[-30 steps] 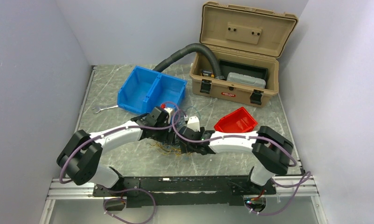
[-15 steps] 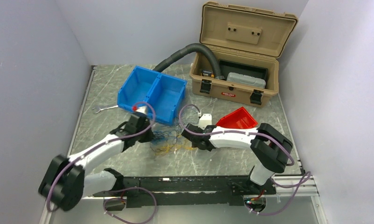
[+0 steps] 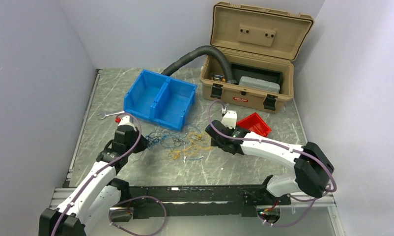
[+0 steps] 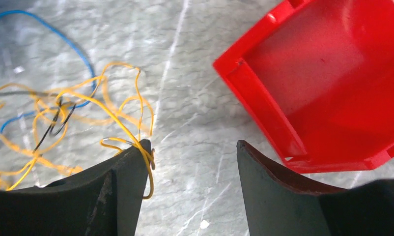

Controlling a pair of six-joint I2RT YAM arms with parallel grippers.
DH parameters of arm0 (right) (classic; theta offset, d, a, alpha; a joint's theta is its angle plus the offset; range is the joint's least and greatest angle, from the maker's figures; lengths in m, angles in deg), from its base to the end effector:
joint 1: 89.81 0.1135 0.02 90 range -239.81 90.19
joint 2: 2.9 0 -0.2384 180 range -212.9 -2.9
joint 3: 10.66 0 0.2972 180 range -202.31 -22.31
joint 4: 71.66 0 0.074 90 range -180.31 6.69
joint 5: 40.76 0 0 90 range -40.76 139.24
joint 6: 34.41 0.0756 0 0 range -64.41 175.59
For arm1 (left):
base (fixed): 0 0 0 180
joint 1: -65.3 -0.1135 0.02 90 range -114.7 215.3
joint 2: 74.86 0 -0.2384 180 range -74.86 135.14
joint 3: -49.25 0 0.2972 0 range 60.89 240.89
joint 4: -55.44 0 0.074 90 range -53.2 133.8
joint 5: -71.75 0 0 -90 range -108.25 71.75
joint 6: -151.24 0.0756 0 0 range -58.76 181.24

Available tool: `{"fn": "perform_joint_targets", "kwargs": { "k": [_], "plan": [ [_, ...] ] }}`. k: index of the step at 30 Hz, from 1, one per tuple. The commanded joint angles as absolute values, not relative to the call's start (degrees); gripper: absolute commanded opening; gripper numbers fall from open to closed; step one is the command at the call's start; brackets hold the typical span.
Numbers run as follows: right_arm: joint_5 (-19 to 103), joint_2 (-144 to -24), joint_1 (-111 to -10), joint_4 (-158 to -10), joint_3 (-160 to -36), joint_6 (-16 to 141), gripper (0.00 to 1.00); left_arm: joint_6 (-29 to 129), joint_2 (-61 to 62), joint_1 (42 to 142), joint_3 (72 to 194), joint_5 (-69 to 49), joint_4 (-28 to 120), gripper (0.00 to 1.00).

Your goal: Untangle the cables

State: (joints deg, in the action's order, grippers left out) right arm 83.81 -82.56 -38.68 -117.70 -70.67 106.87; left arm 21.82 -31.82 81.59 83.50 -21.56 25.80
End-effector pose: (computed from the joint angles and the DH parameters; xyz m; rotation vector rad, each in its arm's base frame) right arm 0.2299 0.2169 0.1239 0.1650 2.4149 -0.0654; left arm 0.2475 -0.0678 0.1379 -0.4884 2.2279 -0.4565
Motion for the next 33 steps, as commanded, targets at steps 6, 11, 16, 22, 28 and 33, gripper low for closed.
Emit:
{"fn": "perform_joint_targets", "kwargs": {
  "k": [6, 11, 16, 22, 28, 33],
  "plan": [
    [69.1, -68.9, -39.1, -101.1, -66.3, 90.4, 0.63, 31.4, -30.4, 87.5, 89.4, -13.0, 28.2, 0.71],
    [67.0, -69.7, -40.1, -102.6, -67.7, 91.3, 0.56, 35.5, -26.7, 99.3, 95.4, -18.1, 27.8, 0.84],
    [61.2, -72.7, -41.1, -99.5, -67.1, 90.6, 0.52, 37.3, -17.6, 100.8, 99.6, -10.7, 30.2, 0.78],
    [51.3, -77.4, -41.2, -91.5, -67.0, 87.5, 0.55, 37.0, -9.9, 102.7, 101.2, -5.3, 35.0, 0.77],
    [49.8, -82.1, -41.2, -89.3, -67.8, 86.4, 0.55, 38.5, -0.1, 104.0, 106.7, -3.4, 30.5, 0.76],
    [49.7, -85.7, -41.2, -87.9, -68.0, 85.5, 0.52, 37.8, 4.5, 104.4, 108.0, -4.6, 29.7, 0.76]
  ]
}}
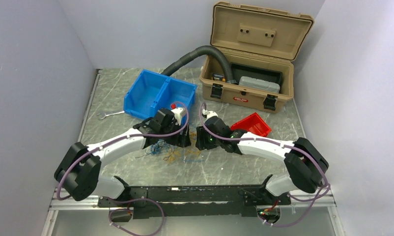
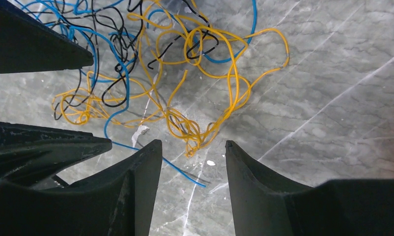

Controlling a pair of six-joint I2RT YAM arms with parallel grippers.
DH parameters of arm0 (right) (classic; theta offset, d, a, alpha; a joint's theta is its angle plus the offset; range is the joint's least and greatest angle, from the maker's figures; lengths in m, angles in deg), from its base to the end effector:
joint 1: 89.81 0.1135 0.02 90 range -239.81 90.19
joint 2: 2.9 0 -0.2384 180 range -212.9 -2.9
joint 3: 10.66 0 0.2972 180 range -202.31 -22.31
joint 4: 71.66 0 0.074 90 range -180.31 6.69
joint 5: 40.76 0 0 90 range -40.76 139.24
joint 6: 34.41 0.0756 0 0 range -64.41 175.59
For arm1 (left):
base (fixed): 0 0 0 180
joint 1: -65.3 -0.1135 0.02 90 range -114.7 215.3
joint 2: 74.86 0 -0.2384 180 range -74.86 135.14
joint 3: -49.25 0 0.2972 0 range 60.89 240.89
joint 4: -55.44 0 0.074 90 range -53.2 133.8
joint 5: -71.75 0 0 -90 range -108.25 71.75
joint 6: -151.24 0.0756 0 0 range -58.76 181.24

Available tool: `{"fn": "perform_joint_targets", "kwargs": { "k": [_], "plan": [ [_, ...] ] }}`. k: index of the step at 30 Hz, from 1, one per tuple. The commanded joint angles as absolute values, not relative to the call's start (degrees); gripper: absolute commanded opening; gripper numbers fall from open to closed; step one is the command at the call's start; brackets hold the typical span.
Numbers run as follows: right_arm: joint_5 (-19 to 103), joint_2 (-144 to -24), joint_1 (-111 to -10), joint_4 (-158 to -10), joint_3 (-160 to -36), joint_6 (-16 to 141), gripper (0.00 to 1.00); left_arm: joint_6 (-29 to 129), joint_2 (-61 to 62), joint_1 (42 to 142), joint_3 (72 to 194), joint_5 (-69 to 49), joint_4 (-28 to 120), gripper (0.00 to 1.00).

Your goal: Untangle the cables

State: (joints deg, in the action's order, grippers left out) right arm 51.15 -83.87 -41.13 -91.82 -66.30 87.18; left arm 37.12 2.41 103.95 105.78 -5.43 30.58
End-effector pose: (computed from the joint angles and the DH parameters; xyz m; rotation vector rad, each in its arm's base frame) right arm 0.2370 0.2657 0.1151 -0.3485 2.4323 0.6168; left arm 0.2619 -0.2309 0.1353 0.4270 2.4493 -0.7661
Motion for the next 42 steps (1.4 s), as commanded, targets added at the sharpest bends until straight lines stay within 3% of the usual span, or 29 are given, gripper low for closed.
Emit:
{"fn": "perform_joint_targets", "kwargs": {
  "k": [1, 5, 8, 10, 18, 25, 42],
  "plan": [
    [49.8, -86.2, -41.2, -87.9, -68.2, 85.3, 0.50, 37.4, 5.4, 104.3, 108.1, -4.7, 29.7, 0.76],
    [49.9, -86.1, -41.2, -87.6, -68.7, 84.6, 0.35, 35.5, 6.7, 104.3, 107.8, -6.5, 29.5, 0.73],
    [50.3, -84.4, -41.2, -87.9, -68.9, 83.9, 0.09, 35.6, 4.6, 104.3, 106.3, -7.1, 30.0, 0.73],
    [51.5, -82.2, -41.2, -88.8, -69.2, 83.7, 0.00, 36.3, 2.3, 104.3, 105.1, -7.8, 30.6, 0.73],
    [48.4, -70.4, -41.2, -87.4, -68.4, 79.9, 0.00, 39.3, -10.5, 104.4, 99.3, -8.1, 38.0, 0.75],
    [47.2, -67.5, -41.2, -89.7, -71.3, 79.2, 0.00, 41.7, -20.4, 104.3, 96.6, -6.9, 43.3, 0.78],
    [48.2, -60.1, -41.2, -89.2, -70.0, 80.3, 0.00, 44.0, -22.2, 104.3, 90.8, -1.7, 57.8, 0.83]
  ]
}}
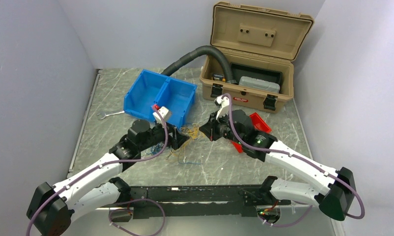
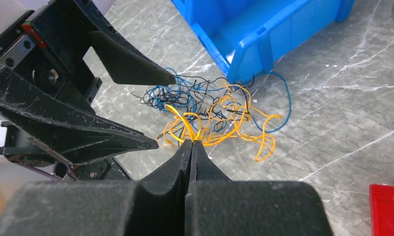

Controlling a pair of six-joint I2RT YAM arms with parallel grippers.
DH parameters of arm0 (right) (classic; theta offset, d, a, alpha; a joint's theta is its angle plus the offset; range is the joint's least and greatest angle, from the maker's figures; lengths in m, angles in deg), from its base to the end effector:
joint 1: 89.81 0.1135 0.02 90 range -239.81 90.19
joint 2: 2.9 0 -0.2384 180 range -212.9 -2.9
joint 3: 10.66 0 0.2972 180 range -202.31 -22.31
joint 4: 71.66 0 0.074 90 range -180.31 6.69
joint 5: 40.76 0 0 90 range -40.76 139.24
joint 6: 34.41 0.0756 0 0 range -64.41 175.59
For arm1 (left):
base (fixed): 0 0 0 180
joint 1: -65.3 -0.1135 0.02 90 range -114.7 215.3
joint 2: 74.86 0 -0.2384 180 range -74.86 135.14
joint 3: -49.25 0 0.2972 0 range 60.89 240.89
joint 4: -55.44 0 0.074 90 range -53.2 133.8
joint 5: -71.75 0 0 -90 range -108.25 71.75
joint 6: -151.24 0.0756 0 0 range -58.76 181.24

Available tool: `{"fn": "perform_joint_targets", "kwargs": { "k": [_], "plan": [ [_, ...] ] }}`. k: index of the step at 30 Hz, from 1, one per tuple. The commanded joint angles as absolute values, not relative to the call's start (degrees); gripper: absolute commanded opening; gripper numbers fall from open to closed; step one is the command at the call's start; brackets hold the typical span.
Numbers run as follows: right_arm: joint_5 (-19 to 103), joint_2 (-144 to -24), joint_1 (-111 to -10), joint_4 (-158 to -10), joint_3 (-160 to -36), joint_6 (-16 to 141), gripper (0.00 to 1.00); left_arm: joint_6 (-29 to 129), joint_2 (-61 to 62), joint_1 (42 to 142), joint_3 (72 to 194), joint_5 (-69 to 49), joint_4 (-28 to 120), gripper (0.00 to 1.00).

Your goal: Untangle the cables

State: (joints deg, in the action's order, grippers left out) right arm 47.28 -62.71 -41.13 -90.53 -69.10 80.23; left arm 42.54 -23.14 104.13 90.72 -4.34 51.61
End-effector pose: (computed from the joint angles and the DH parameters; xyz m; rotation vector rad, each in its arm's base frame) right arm 0.2209 0.2552 0.2607 -0.4459 1.9783 0.8718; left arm 0.2283 -0.2071 0.2119 0.5105 1.8407 -0.9173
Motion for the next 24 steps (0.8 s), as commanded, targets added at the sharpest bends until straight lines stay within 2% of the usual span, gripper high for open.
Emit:
{"fn": "perform_joint_targets", "kwargs": {
  "k": [1, 8, 17, 24],
  "plan": [
    [48.3, -59.7, -41.2, -89.3, -69.9, 80.4, 0.00, 44.2, -21.5, 104.3, 91.0, -1.3, 57.9, 0.83],
    [47.3, -58.0, -41.2, -89.7, -70.0, 79.7, 0.00, 44.8, -19.4, 104.4, 91.3, 1.8, 62.2, 0.82],
    [44.9, -60.0, -41.2, -89.6, -72.0, 76.8, 0.00, 49.3, -24.1, 104.6, 85.6, 2.6, 75.4, 0.82],
    [40.1, -63.9, -41.2, -86.4, -70.9, 78.2, 0.00, 49.4, -22.9, 104.6, 78.3, 3.2, 91.8, 0.81]
  ]
}}
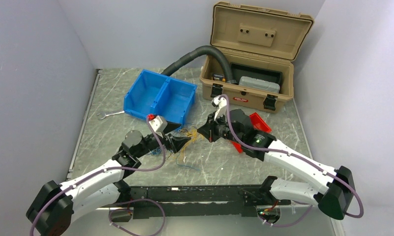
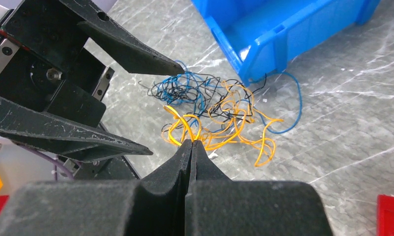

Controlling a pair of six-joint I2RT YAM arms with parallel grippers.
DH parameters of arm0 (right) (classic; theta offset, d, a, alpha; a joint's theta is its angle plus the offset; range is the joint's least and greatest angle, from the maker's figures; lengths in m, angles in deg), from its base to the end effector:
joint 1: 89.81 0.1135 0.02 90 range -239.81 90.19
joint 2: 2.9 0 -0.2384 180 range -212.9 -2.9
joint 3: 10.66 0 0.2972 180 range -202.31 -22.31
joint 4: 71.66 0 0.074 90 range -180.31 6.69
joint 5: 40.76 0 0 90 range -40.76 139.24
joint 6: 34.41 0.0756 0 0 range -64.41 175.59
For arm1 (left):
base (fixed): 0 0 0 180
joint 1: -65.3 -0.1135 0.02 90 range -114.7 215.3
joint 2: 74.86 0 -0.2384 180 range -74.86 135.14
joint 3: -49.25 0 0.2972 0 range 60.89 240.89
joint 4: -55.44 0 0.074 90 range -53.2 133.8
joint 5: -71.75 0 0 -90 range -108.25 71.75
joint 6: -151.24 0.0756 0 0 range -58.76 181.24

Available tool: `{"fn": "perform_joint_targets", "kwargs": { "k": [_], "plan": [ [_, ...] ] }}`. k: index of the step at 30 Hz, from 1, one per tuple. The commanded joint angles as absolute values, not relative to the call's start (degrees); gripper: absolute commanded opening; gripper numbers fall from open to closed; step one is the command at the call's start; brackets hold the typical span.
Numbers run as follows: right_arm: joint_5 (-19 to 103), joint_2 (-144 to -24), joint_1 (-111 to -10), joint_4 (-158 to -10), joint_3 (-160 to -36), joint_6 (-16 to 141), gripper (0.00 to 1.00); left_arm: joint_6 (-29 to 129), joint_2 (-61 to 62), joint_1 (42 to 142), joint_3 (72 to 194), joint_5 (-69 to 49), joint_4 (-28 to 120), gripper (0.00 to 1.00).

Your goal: Untangle the cables

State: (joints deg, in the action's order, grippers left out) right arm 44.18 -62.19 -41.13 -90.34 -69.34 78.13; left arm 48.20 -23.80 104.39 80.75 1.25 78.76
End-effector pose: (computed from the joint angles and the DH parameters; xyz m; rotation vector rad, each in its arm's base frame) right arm 0.2171 0.2570 0.2660 -0.5173 1.9490 0.9050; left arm 0.2132 -0.2057 0.2090 0.6324 1.4597 -0.9757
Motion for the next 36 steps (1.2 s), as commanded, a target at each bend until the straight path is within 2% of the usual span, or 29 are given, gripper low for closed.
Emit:
{"fn": "perform_joint_targets", "kwargs": {
  "k": [1, 7, 21, 32, 36],
  "plan": [
    [39.1, -64.5, -41.2, -85.8, -70.7, 78.4, 0.00, 49.7, -22.2, 104.7, 77.7, 4.5, 93.4, 0.80],
    [36.5, -67.6, -41.0, -84.4, -69.9, 80.0, 0.00, 50.1, -20.6, 104.9, 76.3, 5.7, 96.3, 0.77],
    [35.9, -67.2, -40.9, -84.1, -69.2, 80.6, 0.00, 55.6, -20.7, 107.3, 76.3, 4.7, 90.7, 0.78],
    [33.1, -65.9, -40.6, -83.8, -70.1, 80.6, 0.00, 58.8, -17.9, 109.5, 79.9, 1.5, 86.1, 0.64],
    [32.9, -63.8, -40.5, -83.7, -69.9, 80.5, 0.00, 58.3, -16.6, 109.5, 80.6, 1.5, 85.6, 0.64]
  ]
}}
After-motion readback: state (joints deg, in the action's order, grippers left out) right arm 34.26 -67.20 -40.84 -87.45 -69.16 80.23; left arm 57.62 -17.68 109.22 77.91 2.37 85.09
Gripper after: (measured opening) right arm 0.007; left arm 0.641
